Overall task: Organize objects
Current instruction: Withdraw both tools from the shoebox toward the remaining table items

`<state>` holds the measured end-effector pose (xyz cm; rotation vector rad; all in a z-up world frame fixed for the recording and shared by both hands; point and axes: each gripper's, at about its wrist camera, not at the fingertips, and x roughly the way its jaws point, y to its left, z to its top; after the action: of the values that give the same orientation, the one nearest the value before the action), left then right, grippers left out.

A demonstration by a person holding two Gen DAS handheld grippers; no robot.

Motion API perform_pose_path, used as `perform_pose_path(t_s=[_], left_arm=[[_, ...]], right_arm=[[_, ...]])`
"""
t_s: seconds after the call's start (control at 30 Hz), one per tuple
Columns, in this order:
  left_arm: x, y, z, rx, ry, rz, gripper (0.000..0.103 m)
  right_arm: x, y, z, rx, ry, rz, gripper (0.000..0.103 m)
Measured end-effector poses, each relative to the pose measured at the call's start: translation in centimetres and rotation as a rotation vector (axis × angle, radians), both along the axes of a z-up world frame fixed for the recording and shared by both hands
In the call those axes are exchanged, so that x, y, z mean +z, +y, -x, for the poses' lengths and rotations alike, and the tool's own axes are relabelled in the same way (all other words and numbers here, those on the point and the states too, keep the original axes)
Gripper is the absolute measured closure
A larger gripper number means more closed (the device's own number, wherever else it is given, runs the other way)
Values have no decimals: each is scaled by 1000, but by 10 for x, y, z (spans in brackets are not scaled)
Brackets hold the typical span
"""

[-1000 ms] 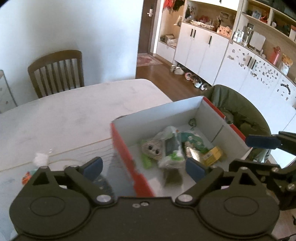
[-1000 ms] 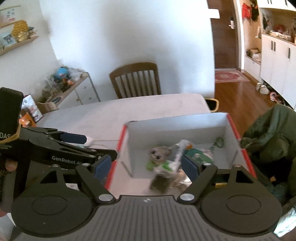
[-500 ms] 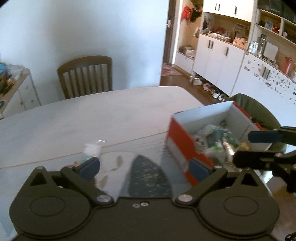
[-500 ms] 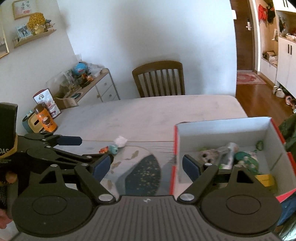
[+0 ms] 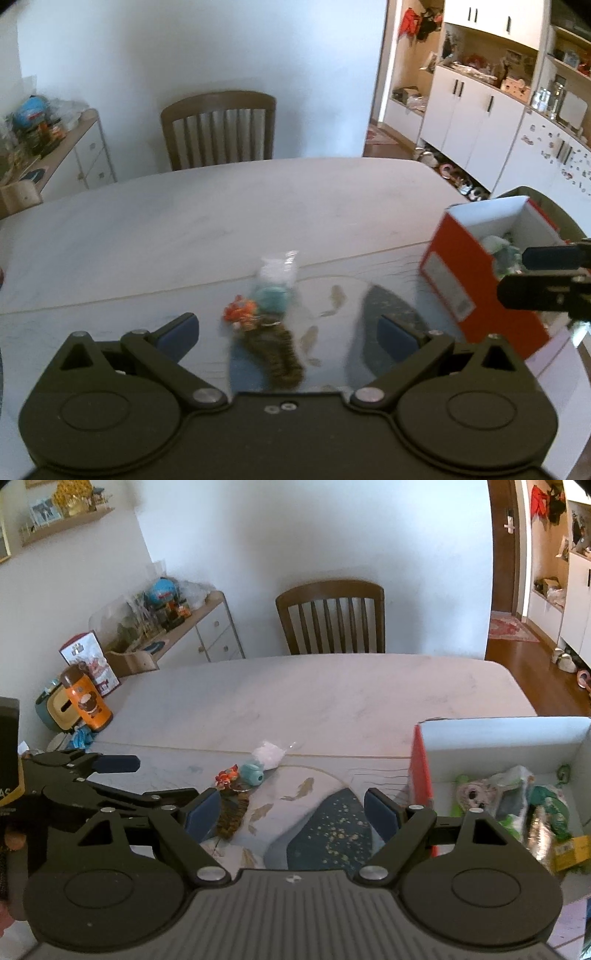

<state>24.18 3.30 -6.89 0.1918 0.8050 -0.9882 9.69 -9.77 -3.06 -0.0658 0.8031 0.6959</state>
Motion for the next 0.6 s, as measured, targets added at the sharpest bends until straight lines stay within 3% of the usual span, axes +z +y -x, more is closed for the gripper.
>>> perform_pose_path(t_s=[0.27,0.6], left_arm=[[-33,5,-40,92,-3,-12,1],[-73,-9,-65,85,-14,-36,1]], right_arm=[[-29,49,-27,-19,53,63,18],[-65,96,-61,-31,89,116,18]])
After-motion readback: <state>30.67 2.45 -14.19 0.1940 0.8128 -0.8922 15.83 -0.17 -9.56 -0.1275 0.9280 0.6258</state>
